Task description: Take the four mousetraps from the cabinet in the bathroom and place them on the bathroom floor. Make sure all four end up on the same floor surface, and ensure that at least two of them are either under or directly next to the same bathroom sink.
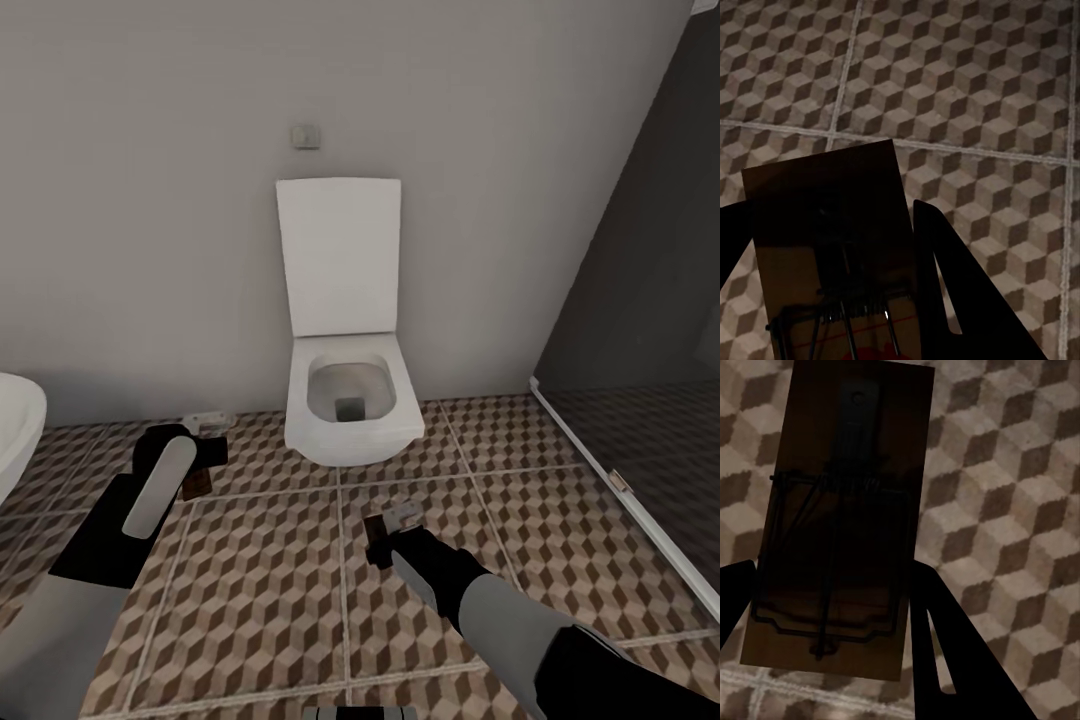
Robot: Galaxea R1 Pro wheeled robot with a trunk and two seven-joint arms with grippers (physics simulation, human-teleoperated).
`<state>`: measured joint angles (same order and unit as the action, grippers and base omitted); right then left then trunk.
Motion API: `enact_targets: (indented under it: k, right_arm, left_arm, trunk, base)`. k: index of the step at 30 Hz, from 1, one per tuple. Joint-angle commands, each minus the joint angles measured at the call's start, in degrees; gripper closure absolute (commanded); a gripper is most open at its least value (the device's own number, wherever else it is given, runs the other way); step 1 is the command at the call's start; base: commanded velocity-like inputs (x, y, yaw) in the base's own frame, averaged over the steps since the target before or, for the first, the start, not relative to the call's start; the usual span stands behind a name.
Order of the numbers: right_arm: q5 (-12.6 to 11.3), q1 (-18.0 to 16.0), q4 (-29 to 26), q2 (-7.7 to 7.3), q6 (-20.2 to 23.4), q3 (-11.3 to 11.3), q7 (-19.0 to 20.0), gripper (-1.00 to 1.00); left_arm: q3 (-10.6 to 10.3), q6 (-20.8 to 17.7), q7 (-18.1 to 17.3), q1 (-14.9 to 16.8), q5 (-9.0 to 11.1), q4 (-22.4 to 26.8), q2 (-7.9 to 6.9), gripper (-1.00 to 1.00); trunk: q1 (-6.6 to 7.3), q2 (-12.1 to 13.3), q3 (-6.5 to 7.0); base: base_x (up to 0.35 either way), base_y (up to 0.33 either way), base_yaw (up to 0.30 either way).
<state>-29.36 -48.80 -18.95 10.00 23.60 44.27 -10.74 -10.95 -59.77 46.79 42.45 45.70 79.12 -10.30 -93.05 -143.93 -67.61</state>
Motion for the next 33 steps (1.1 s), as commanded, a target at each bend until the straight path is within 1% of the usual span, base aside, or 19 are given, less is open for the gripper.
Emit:
enact_targets:
  k: [1, 8, 17, 26, 33]
  right_arm:
    - [-0.75, -0.06, 0.02, 0.00, 0.13, 0.39, -0.43, 1.00]
    - [-0.71, -0.05, 0.35, 0.00, 0.13, 0.38, -0.42, 1.00]
    - [-0.70, -0.03, 0.48, 0.00, 0.13, 0.44, -0.42, 1.00]
    - [-0.70, -0.03, 0.49, 0.00, 0.10, 0.47, -0.42, 1.00]
    - [-0.70, 0.00, 0.63, 0.00, 0.10, 0.48, -0.42, 1.00]
  left_arm:
    - [-0.13, -0.23, 0.56, 0.03, 0.33, 0.06, -0.07, 1.00]
    - [-0.07, -0.23, 0.53, 0.01, 0.38, 0.07, -0.07, 1.00]
    - [-0.12, -0.23, 0.67, -0.01, 0.22, 0.35, -0.04, 1.00]
    - [-0.11, -0.23, 0.82, -0.04, 0.33, 0.29, -0.04, 1.00]
    - [-0.13, -0.23, 0.84, -0.08, 0.29, 0.32, -0.01, 1.00]
  trunk:
    - [0.01, -0.02, -0.05]
    - [0.01, -0.02, -0.05]
    - [0.01, -0.02, -0.05]
    - [0.01, -0.02, -0.05]
    - [0.01, -0.02, -0.05]
  base:
    - [0.050, 0.006, 0.000]
    - [0.145, 0.040, 0.000]
    - [0.042, 0.010, 0.000]
    - [0.127, 0.001, 0.000]
    - [0.028, 0.000, 0.000]
